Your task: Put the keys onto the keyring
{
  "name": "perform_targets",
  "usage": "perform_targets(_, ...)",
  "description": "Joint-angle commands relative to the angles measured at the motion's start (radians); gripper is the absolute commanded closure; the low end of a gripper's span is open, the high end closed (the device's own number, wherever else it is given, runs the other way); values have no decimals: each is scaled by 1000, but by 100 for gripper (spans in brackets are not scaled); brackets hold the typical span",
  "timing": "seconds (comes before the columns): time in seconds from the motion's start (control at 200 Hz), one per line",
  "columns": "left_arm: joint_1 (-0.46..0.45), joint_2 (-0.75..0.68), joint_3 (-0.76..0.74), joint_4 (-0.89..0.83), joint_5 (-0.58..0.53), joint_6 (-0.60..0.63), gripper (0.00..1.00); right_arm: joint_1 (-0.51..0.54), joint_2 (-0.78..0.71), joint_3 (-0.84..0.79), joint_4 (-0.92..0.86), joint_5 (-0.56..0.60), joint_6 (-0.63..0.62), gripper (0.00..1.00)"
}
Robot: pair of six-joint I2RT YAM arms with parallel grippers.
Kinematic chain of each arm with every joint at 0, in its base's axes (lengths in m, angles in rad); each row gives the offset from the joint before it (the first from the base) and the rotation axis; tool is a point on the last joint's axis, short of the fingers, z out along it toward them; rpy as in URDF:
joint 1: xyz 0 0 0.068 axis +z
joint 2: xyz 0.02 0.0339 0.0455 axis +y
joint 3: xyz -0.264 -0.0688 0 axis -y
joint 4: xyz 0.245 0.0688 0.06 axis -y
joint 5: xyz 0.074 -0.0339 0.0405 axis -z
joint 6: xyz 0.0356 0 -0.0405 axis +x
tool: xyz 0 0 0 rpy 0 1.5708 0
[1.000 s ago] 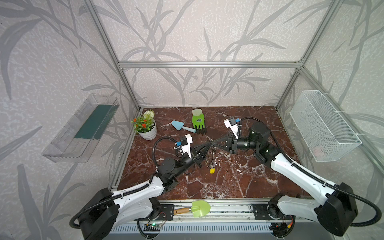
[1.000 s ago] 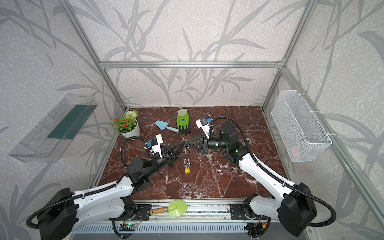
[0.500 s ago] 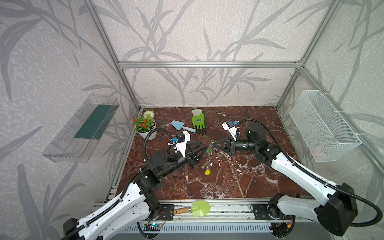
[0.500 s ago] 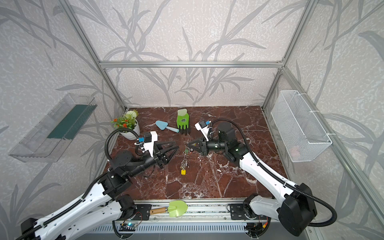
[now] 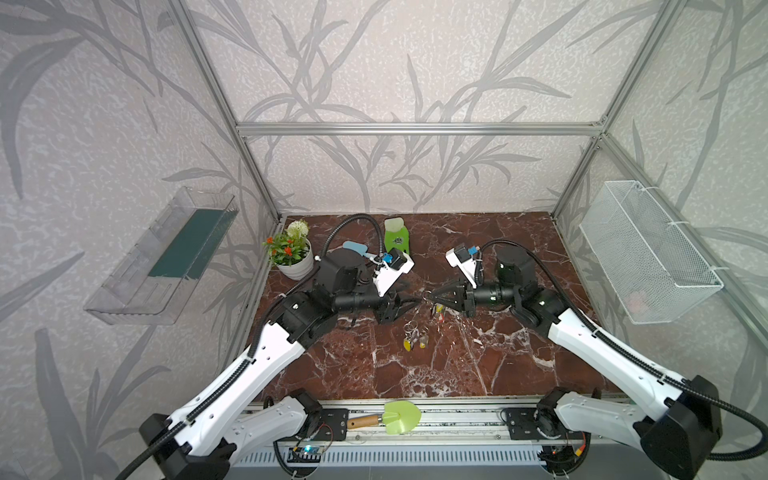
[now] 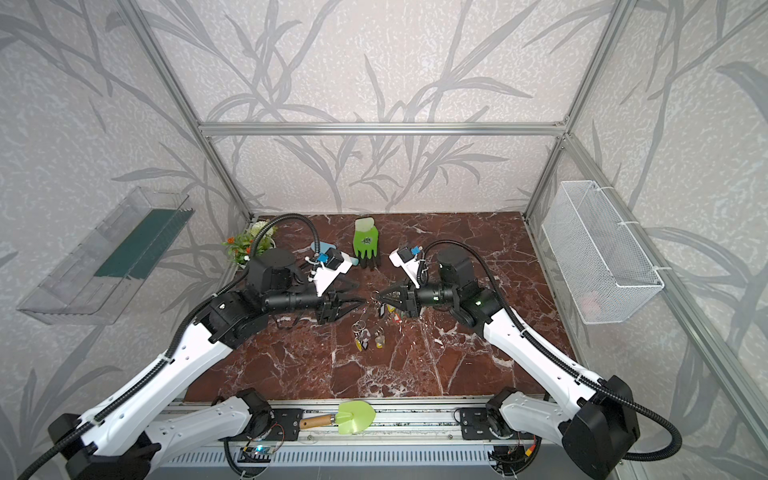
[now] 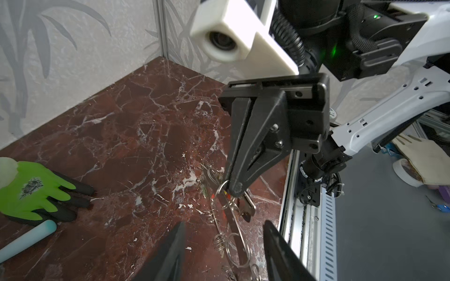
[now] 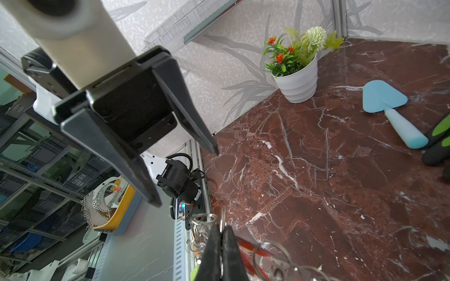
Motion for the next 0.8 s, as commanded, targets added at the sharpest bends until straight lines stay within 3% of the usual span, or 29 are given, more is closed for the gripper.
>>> perform_targets(0.0, 6, 27, 74, -104, 131, 153, 53, 11, -34, 39, 8, -45, -29, 100)
perform_targets(0.29, 13, 114, 134, -142, 228, 191, 63, 21, -40, 36, 18, -58, -28, 100)
perform_targets(0.625, 13, 113, 94, -87, 205, 165, 63, 21, -39, 34, 29, -73, -18, 100)
perform_targets(0.795, 29, 98, 83, -47, 169, 139, 57, 22, -45, 31, 30, -73, -14, 100)
